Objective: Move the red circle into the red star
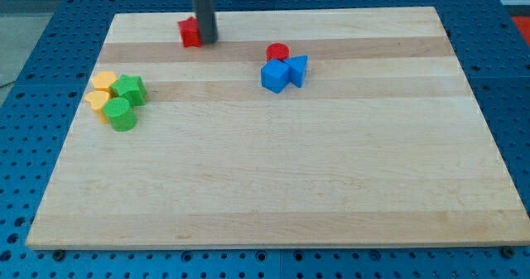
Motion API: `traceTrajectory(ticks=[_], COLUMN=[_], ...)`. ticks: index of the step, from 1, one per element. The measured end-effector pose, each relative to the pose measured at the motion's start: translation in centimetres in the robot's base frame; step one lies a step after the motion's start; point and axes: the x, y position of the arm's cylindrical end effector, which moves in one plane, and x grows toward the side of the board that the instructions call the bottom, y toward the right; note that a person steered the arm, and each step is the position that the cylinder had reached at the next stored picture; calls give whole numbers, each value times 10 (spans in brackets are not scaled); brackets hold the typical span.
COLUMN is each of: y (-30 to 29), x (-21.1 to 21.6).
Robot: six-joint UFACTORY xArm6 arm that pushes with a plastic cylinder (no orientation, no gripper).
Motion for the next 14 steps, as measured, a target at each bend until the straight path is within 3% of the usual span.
traceTrajectory(ticks=[1,2,3,5,6,8,10,11,12,14], y=[-59,-47,12,199,216,199,69,63,95,77], x=[-15,-22,-22,-22,1,52,51,46,56,106])
